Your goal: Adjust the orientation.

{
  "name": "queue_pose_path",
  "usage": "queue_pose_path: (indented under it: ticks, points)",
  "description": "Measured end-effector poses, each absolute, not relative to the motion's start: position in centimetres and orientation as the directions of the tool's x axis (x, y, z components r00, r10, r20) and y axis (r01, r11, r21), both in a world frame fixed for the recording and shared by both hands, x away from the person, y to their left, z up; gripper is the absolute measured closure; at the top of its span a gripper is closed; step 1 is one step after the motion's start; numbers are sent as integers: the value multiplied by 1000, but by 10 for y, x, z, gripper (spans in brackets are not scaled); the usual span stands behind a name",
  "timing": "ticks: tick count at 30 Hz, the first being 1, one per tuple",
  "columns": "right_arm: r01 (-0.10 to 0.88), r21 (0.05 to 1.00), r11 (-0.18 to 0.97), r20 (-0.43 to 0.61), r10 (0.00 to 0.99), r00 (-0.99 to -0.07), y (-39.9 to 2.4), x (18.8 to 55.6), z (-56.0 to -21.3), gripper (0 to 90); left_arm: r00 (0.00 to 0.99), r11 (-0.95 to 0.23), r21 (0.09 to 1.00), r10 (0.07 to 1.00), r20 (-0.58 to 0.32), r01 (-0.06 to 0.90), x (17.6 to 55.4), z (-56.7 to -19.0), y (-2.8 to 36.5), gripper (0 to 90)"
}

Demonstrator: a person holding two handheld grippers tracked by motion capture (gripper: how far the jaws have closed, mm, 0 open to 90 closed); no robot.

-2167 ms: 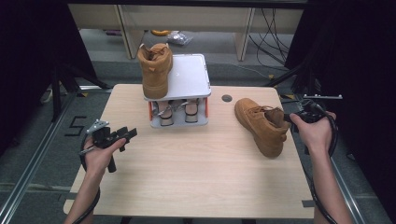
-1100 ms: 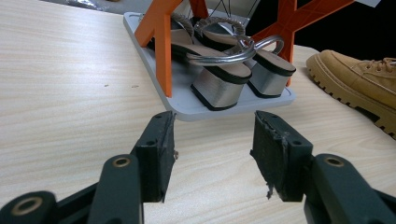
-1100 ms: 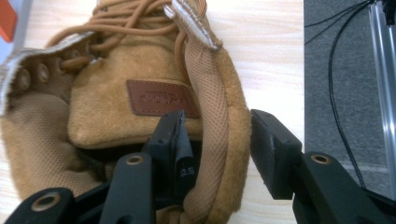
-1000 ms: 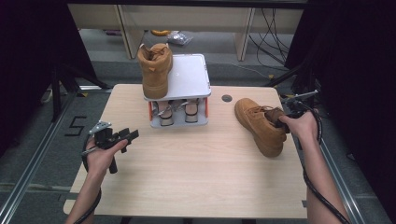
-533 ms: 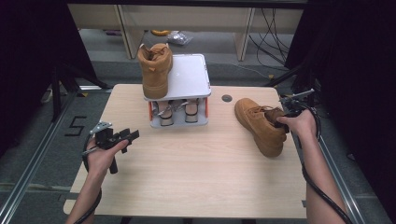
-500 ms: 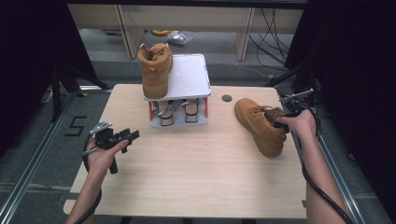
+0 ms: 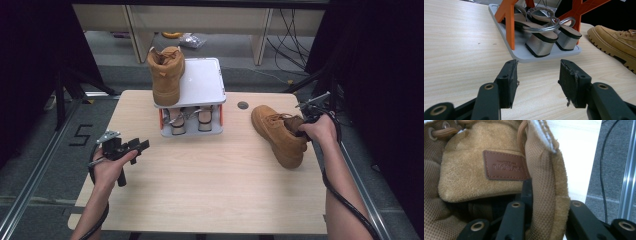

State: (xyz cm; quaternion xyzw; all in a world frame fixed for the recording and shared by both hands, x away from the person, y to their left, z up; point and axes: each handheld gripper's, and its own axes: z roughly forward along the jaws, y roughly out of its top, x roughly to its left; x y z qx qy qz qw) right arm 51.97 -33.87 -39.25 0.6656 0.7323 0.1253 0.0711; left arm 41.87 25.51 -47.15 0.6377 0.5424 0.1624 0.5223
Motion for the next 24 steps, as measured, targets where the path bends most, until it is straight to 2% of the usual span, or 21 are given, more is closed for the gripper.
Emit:
queue_pose_path:
  ticks: [3,5,7,8,9,10,13,14,16,19,20,22,24]
  points:
    - [959,270,83,53,993,-101,-340,522,-391,794,361,136,842,859,-363,523,419,-472,255,481]
    - [963,267,22,97,994,-50,-340,521,-391,802,361,135,842,859,-362,522,419,-472,255,481]
    - [964,267,21,115,992,-54,-343,521,-390,807,359,136,841,860,-363,524,419,-472,255,481]
    - [967,255,-18,148,989,-20,-342,520,-389,808,356,137,840,861,-364,525,419,-472,255,481]
    - [960,278,19,144,988,-61,-347,521,-391,807,358,136,840,860,-364,525,420,-473,255,482]
    - [958,286,10,169,984,-60,-349,521,-391,807,359,135,840,860,-363,526,420,-473,255,481]
    - [964,248,-92,223,974,36,-347,520,-388,810,356,139,839,860,-366,526,420,-472,255,481]
    - [961,262,-86,221,975,27,-348,520,-388,812,355,141,839,860,-367,525,420,-472,256,481]
    - [958,251,-141,262,962,73,-346,520,-386,817,353,144,840,860,-367,523,419,-472,257,481]
    - [955,260,-143,290,955,64,-350,519,-387,821,353,146,840,860,-369,522,419,-471,258,481]
    - [951,301,-70,250,968,-8,-357,519,-390,822,353,146,841,860,-368,522,419,-471,258,481]
    - [954,256,-156,308,949,72,-353,518,-387,824,353,146,840,860,-368,522,419,-471,258,481]
    - [949,266,-167,321,944,76,-355,517,-387,825,349,150,840,861,-371,521,419,-471,258,482]
